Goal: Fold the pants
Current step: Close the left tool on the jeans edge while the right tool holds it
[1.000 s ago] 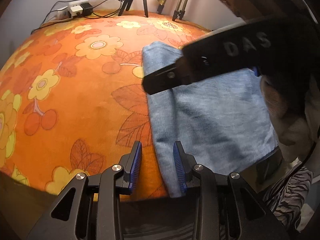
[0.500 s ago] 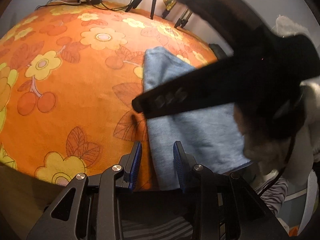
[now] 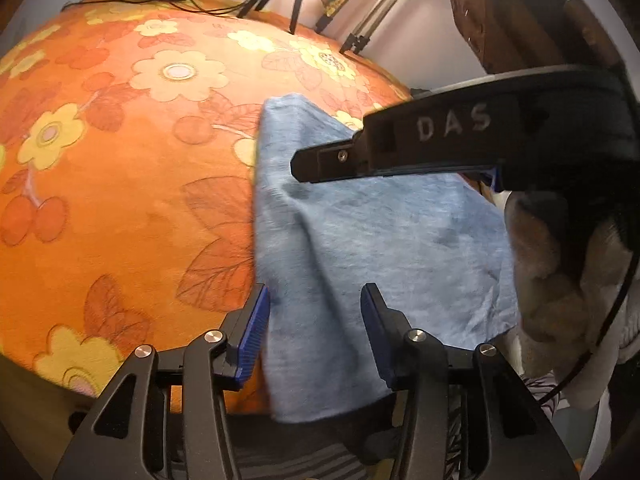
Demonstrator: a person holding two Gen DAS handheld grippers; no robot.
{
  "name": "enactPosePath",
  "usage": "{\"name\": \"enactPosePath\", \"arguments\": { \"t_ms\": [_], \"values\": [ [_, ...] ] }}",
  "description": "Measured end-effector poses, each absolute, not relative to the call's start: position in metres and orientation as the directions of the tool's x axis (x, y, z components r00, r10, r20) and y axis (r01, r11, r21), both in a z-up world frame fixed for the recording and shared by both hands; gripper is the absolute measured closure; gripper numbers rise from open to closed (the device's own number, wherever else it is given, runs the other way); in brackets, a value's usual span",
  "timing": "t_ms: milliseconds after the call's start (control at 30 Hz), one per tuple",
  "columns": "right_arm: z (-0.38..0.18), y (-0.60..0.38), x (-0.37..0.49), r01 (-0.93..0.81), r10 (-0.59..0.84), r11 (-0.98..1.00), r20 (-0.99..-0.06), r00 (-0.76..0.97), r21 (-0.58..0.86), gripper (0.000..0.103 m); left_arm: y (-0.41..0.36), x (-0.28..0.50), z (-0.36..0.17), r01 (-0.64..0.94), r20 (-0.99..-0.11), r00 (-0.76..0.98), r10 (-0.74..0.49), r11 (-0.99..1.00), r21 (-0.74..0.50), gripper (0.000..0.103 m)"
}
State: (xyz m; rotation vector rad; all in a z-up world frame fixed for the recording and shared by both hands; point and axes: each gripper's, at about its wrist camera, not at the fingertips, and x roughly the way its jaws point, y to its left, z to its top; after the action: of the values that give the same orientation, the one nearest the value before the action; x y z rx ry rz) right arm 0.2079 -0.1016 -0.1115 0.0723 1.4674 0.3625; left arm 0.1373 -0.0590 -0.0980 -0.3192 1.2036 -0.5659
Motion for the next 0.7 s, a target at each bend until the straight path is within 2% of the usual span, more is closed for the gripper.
{"name": "enactPosePath", "arguments": {
  "t_ms": [200, 267, 300, 333, 467, 500, 533, 600, 700],
  "values": [
    [-0.105, -0.1, 0.204, -0.236, 0.293, 0.931, -0.956, 0.025, 0.279, 0.098, -0.056, 0.139, -0.105, 0.198, -0.798, 0.252, -0.548, 0.836, -0.512, 0.057],
    [-0.11, -0.091, 0.205, -0.237, 0.278, 0.933, -0.961, 0.002, 0.27, 0.083, -0.053, 0.137, -0.107, 0.187, -0.799, 0.252, -0.546, 0.837, -0.514, 0.057],
    [-0.114, -0.089, 0.205, -0.238, 0.273, 0.934, -0.962, -0.007, 0.266, 0.07, -0.05, 0.136, -0.107, 0.182, -0.797, 0.255, -0.548, 0.837, -0.517, 0.057],
    [-0.119, -0.084, 0.204, -0.246, 0.257, 0.936, -0.966, -0.018, 0.253, 0.067, -0.048, 0.134, -0.107, 0.182, -0.797, 0.256, -0.547, 0.837, -0.516, 0.057],
    [-0.136, -0.068, 0.199, -0.297, 0.173, 0.938, -0.984, -0.04, 0.177, 0.068, -0.046, 0.13, -0.103, 0.189, -0.8, 0.262, -0.54, 0.841, -0.507, 0.057],
    [-0.138, -0.065, 0.199, -0.308, 0.153, 0.939, -0.988, -0.035, 0.156, 0.08, -0.045, 0.13, -0.103, 0.187, -0.8, 0.265, -0.538, 0.843, -0.505, 0.057],
    [-0.14, -0.063, 0.197, -0.321, 0.121, 0.939, -0.992, -0.021, 0.121, 0.087, -0.048, 0.13, -0.103, 0.187, -0.8, 0.268, -0.536, 0.844, -0.503, 0.057],
    [-0.14, -0.065, 0.196, -0.324, 0.127, 0.938, -0.992, -0.008, 0.123, 0.095, -0.046, 0.129, -0.102, 0.189, -0.8, 0.273, -0.534, 0.845, -0.5, 0.057],
    [-0.132, -0.072, 0.194, -0.321, 0.158, 0.936, -0.987, 0.022, 0.143, 0.097, -0.049, 0.13, -0.103, 0.193, -0.803, 0.264, -0.534, 0.845, -0.498, 0.057]
  ]
}}
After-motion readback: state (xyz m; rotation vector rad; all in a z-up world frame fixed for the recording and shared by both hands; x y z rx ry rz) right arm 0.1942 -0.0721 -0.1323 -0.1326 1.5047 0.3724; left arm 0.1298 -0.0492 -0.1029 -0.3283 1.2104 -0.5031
